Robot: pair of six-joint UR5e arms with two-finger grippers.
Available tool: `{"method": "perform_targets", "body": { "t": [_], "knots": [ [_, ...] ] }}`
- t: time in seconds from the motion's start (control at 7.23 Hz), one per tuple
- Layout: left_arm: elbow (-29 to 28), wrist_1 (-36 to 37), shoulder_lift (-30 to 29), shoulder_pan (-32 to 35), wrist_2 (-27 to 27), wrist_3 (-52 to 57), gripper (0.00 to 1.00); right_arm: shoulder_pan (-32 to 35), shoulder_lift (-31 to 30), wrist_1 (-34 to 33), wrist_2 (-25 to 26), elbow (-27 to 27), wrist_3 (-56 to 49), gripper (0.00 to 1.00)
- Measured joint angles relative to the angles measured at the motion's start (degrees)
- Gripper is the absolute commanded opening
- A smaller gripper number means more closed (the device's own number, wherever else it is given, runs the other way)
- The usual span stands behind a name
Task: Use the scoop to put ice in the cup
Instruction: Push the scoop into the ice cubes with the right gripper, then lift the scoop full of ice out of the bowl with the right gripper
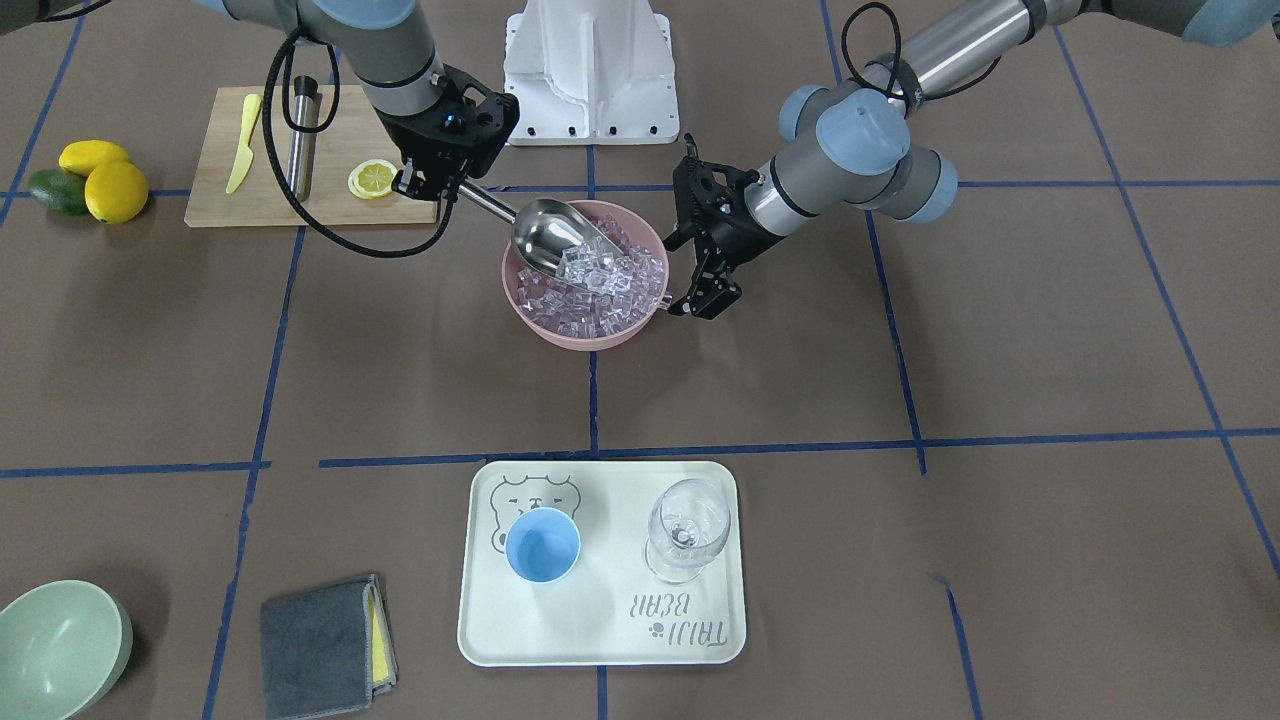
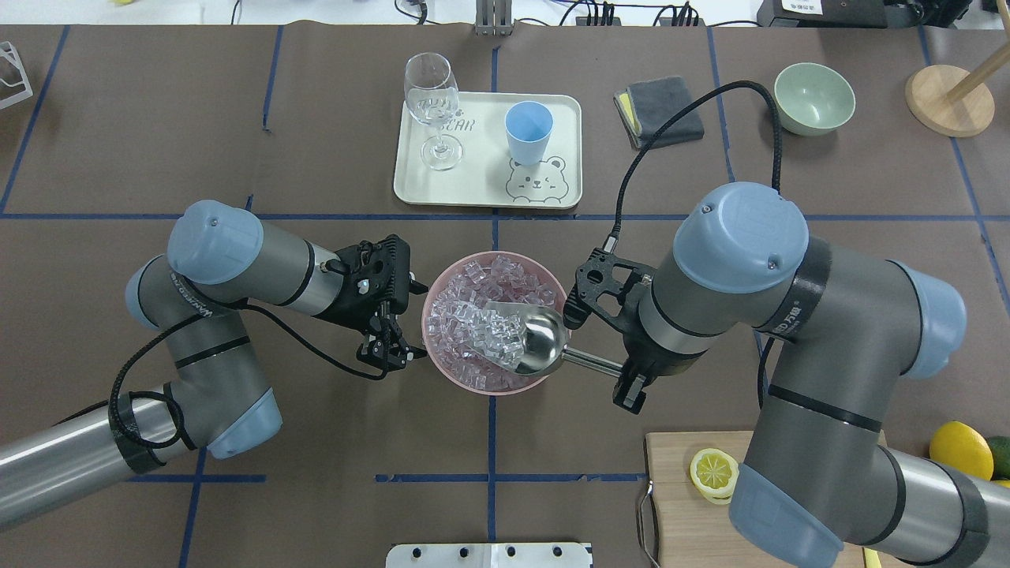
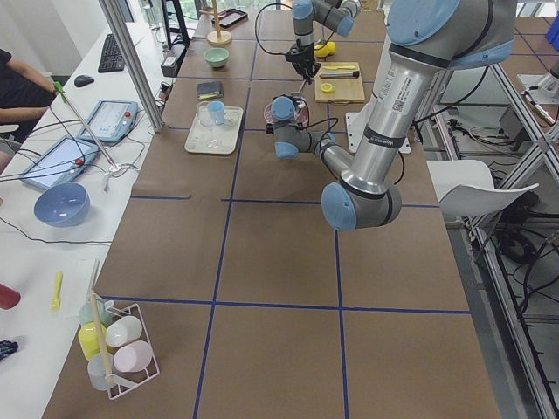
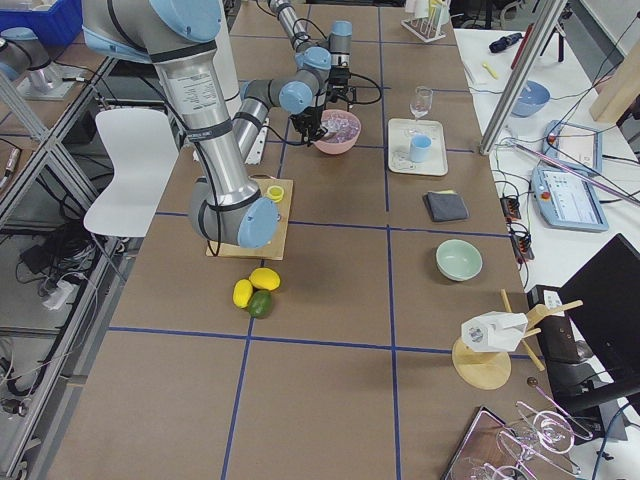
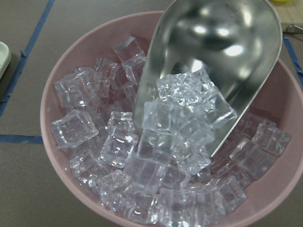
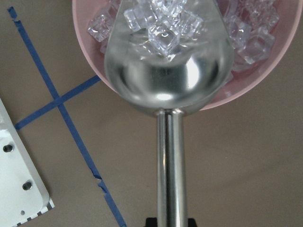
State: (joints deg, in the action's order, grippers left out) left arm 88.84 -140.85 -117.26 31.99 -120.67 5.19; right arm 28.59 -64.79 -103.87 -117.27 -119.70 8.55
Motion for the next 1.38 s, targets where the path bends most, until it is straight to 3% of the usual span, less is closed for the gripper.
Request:
{"method": "perform_targets", "body": {
  "t": [0.83,1.38],
  "knots": [
    [0.79,0.39,0.07,0.09,-0.09,0.0,1.0,0.38,-1.57,0.76,-0.34,-3.48,3.15,0.0],
    [0.81,0.46,0.16,0.09,-0.09,0.0,1.0,1.85,-6.2,11.55,-3.3,-3.78,7.37,0.0]
  ]
}}
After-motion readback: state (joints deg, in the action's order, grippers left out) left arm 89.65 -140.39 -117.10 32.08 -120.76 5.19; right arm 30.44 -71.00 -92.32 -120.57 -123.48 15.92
